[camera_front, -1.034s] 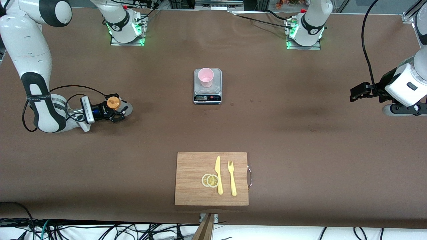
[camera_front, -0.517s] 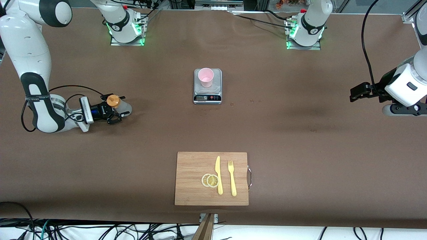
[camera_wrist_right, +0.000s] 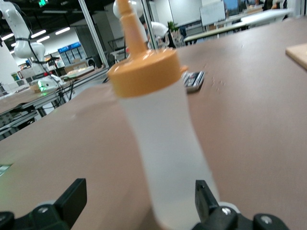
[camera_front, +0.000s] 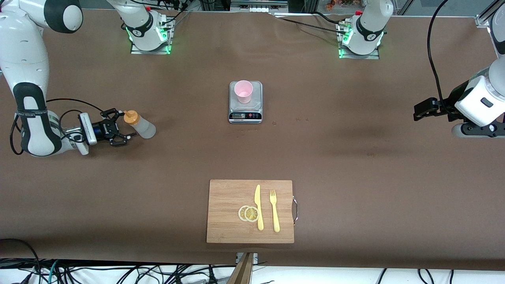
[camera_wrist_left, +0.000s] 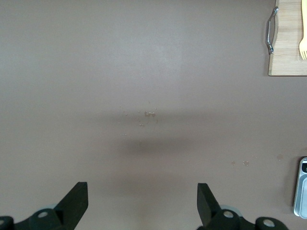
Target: Add sauce to pink cup with both arms
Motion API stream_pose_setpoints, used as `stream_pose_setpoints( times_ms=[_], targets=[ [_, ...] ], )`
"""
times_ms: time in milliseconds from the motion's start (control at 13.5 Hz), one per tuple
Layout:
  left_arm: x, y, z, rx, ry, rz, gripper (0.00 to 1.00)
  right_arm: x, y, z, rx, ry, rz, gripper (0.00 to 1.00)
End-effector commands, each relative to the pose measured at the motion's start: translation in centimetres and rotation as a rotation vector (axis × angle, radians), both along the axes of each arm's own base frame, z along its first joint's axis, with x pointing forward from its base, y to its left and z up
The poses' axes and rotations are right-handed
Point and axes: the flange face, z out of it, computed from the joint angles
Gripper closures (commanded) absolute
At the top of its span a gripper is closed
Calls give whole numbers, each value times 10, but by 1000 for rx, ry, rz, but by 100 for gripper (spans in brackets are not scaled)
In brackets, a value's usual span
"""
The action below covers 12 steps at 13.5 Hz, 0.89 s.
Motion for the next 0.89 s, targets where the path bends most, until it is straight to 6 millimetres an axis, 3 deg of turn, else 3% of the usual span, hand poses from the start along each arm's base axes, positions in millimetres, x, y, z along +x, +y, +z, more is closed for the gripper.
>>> stream_pose_setpoints(
  times_ms=[0, 148, 369, 664, 812],
  targets=[
    [3, -1, 3, -20, 6, -17, 0, 11, -19, 52, -146, 1, 40, 0],
    [3, -1, 3, -20, 6, -17, 0, 33, -12, 115, -349, -42, 43, 0],
    [2, -2, 3, -20, 6, -18, 0, 50, 12, 195, -622, -18, -40, 0],
    [3, -2, 2, -20, 4, -18, 0, 51, 48, 290, -946, 29, -201, 0],
    [4, -3, 3, -21, 1, -20, 0, 47, 78, 320, -1072, 73, -282, 0]
  ],
)
